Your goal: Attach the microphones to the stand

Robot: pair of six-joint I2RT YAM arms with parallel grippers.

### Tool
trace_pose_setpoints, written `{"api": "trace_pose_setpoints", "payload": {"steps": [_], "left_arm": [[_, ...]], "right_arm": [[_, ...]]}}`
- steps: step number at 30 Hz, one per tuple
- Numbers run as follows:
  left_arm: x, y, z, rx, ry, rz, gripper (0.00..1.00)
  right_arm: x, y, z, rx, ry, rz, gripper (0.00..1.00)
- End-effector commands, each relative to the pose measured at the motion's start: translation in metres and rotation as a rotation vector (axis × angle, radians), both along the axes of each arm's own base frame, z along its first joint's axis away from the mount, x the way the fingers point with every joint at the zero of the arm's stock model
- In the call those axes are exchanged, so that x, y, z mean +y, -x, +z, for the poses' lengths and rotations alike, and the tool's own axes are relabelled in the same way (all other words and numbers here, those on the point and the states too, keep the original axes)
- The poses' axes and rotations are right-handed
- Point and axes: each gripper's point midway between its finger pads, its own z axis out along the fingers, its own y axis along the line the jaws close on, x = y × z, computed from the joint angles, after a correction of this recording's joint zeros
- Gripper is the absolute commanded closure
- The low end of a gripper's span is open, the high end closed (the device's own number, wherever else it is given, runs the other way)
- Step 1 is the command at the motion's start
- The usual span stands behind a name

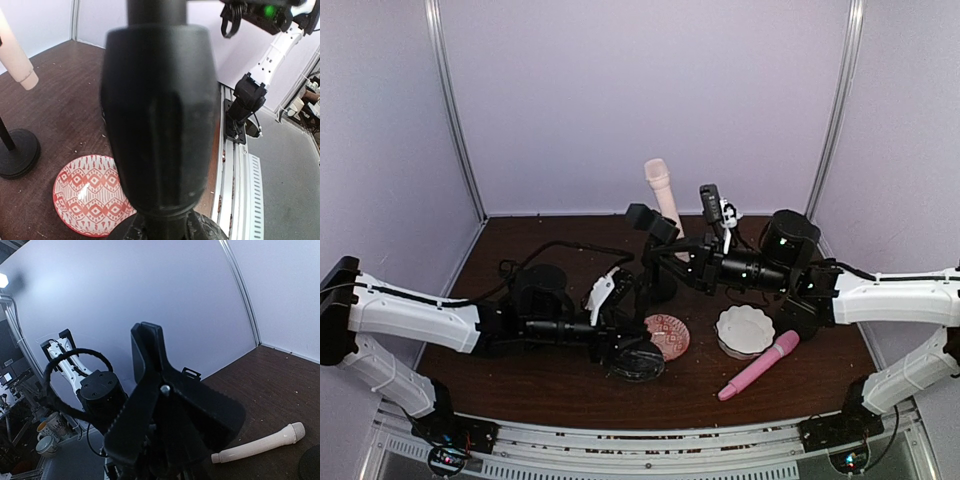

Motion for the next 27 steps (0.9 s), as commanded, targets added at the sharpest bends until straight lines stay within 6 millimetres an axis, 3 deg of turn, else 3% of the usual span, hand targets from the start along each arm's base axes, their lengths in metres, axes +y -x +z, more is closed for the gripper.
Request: {"api": "trace_pose_setpoints", "payload": {"steps": [1, 11, 14, 18, 22, 27], "left_arm": [[-0.002, -0.007, 0.088, -0.170, 0.271, 0.024, 1.00], [0.003, -0.015, 0.081, -0.165, 0.253, 0.084, 1.00], [0.005, -0.015, 0.080, -0.159, 0.252, 0.089, 1.00], [0.001, -0.011, 0.076, -0.146, 0.247, 0.059, 1.00], [-0.010, 0.008, 0.075, -0.117, 0.252, -0.072, 1.00], [-0.017, 0.022, 0.073, -0.091, 0.259, -0.168, 1.00]], "right_arm": [[0.007, 0.002, -0.033, 0.091, 0.059, 0.028, 0.82], [0.010, 0.006, -0.041, 0.094, 0.070, 0.042, 0.79], [0.005, 0.009, -0.036, 0.072, 0.064, 0.043, 0.70], [0.000, 0.013, -0.025, 0.039, 0.051, 0.042, 0.51], [-0.001, 0.020, -0.009, -0.011, 0.039, 0.065, 0.37], [0.000, 0.027, 0.011, -0.049, 0.008, 0.109, 0.29]]}}
